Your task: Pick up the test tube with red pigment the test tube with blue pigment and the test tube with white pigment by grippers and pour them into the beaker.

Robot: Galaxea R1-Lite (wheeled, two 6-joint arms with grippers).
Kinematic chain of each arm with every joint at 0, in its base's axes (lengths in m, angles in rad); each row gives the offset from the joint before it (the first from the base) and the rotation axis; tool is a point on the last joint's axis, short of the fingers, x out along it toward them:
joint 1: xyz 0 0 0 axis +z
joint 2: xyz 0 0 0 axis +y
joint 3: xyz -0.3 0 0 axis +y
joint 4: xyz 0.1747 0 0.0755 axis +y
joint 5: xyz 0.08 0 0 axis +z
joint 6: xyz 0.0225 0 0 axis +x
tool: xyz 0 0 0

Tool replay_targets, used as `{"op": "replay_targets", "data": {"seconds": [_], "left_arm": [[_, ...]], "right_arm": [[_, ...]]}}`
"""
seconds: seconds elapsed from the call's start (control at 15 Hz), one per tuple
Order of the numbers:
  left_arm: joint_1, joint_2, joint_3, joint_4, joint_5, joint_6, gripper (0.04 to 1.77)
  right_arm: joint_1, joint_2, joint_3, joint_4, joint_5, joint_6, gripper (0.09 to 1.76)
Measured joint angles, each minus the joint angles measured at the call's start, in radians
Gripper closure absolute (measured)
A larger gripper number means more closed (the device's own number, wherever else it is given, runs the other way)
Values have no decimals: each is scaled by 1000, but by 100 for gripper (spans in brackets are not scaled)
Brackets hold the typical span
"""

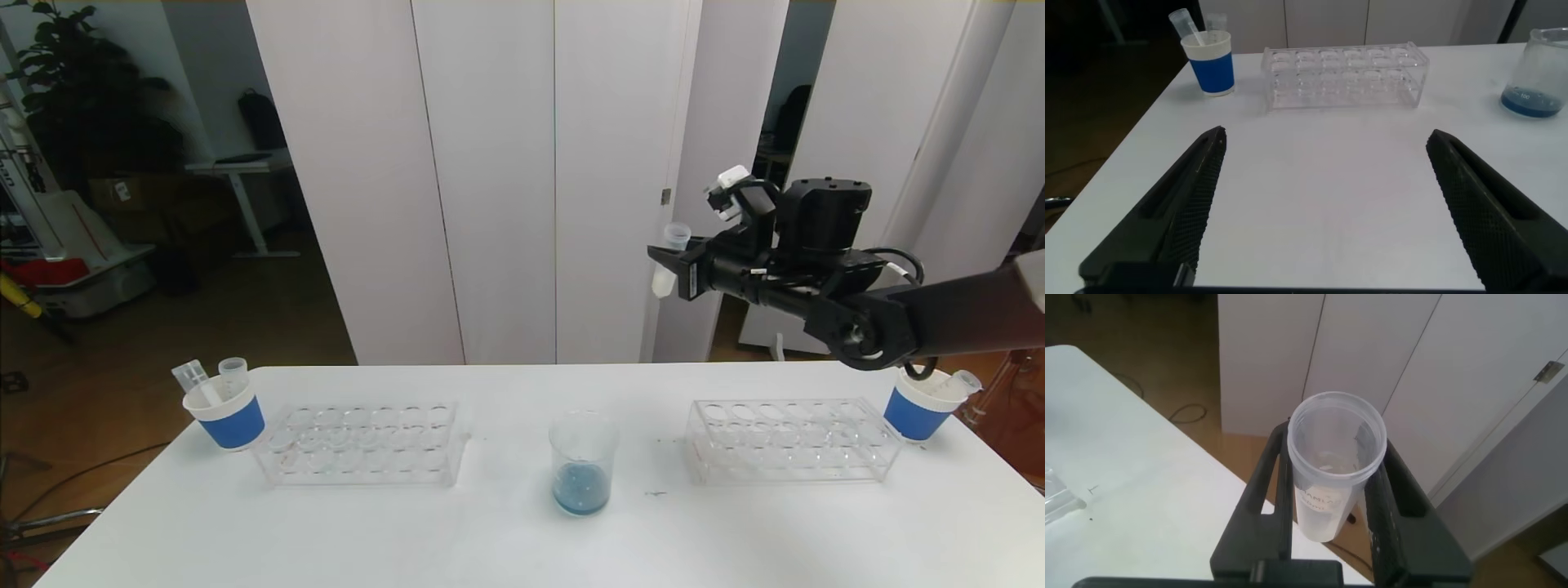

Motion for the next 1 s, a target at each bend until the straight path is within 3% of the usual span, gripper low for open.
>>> {"op": "replay_targets", "data": {"seconds": [0.33, 0.67, 1.0], "left_arm": [[0, 0, 0, 0, 0, 0, 6], [0, 0, 0, 0, 0, 0, 6], [0, 0, 0, 0, 0, 0, 6]], "right_arm": [[78, 24, -5, -20, -1, -10, 127], [125, 56, 54, -229, 5, -116, 127], [171, 58, 121, -261, 35, -121, 127]]}}
